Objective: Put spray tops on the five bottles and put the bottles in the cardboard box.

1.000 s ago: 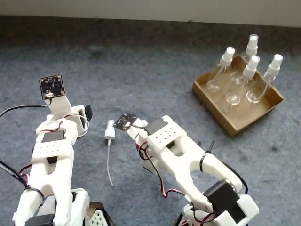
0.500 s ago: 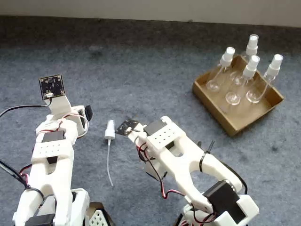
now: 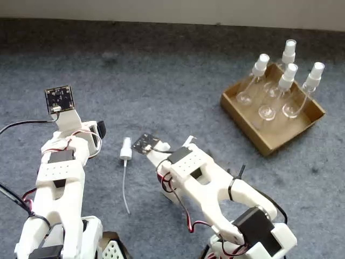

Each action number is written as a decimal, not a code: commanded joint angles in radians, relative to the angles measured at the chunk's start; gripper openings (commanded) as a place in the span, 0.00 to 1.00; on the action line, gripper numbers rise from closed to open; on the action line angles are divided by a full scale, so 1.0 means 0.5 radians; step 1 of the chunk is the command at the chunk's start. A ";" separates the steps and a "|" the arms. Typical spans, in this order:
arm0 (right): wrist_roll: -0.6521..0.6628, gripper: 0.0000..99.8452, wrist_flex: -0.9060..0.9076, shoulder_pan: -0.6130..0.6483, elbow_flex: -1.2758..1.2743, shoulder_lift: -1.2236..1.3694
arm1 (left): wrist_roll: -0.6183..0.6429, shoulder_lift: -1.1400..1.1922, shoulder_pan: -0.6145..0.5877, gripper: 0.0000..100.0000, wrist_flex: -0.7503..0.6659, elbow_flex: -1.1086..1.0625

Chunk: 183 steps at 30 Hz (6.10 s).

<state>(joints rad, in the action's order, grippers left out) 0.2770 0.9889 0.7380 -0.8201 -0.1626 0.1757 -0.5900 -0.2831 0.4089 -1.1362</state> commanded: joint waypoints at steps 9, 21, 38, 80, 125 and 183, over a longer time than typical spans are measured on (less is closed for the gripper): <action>-0.417 0.01 -0.542 0.011 0.029 -0.084 | 0.015 -0.063 -0.020 0.24 -0.040 0.011; -0.525 0.01 -0.738 -0.002 0.032 -0.109 | 0.015 -0.063 -0.020 0.24 -0.040 0.014; 0.902 0.01 0.143 -0.241 0.514 -0.624 | 0.015 -0.063 -0.020 0.24 -0.043 0.017; 1.755 0.28 -0.545 -0.321 0.091 0.084 | -0.098 -0.063 -0.008 0.24 -0.052 0.008; -0.258 0.01 -0.032 -0.496 -0.186 -1.637 | -0.104 -0.060 0.044 0.24 -0.040 0.005; -0.488 0.19 0.275 -0.637 0.606 0.321 | -0.107 -0.060 0.087 0.24 -0.052 -0.002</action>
<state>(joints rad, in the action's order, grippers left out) -0.0115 1.0779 0.3867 -0.5715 0.0092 0.1312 -0.5900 -0.2585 0.4089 -1.1500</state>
